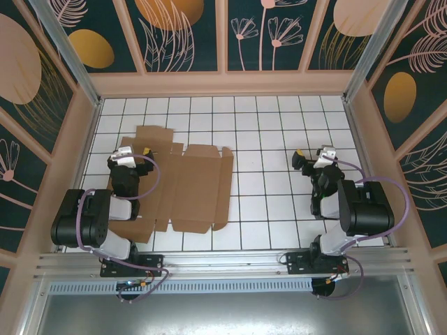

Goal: Fold the paper box

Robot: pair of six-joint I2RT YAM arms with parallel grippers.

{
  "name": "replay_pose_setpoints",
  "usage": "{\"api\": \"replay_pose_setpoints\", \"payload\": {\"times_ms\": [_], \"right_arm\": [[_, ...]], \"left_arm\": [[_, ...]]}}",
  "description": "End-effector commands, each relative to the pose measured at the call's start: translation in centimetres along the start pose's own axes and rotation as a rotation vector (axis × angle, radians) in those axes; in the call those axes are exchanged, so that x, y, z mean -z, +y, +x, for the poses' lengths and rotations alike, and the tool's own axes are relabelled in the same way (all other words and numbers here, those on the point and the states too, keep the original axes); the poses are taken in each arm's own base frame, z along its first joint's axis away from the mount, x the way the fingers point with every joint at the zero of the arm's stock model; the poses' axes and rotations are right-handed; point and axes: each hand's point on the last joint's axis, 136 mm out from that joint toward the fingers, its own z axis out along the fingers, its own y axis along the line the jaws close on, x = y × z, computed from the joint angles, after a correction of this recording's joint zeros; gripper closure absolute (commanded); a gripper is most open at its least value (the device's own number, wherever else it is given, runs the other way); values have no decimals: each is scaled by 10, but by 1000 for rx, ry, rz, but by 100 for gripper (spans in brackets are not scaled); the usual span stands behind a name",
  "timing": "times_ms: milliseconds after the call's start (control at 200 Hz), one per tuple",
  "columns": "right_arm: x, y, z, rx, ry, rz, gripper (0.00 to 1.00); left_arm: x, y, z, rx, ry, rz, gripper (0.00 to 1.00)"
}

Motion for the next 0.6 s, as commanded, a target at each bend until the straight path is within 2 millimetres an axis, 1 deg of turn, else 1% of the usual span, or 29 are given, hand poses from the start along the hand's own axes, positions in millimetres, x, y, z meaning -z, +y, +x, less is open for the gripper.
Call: {"api": "replay_pose_setpoints", "payload": {"times_ms": [0, 596], "right_arm": [[-4, -1, -10, 23, -30, 16, 1], [-4, -1, -10, 18, -29, 11, 1]], "left_arm": [[0, -2, -10, -3, -38, 13, 1], [-1, -2, -10, -4, -37, 13, 1]]}}
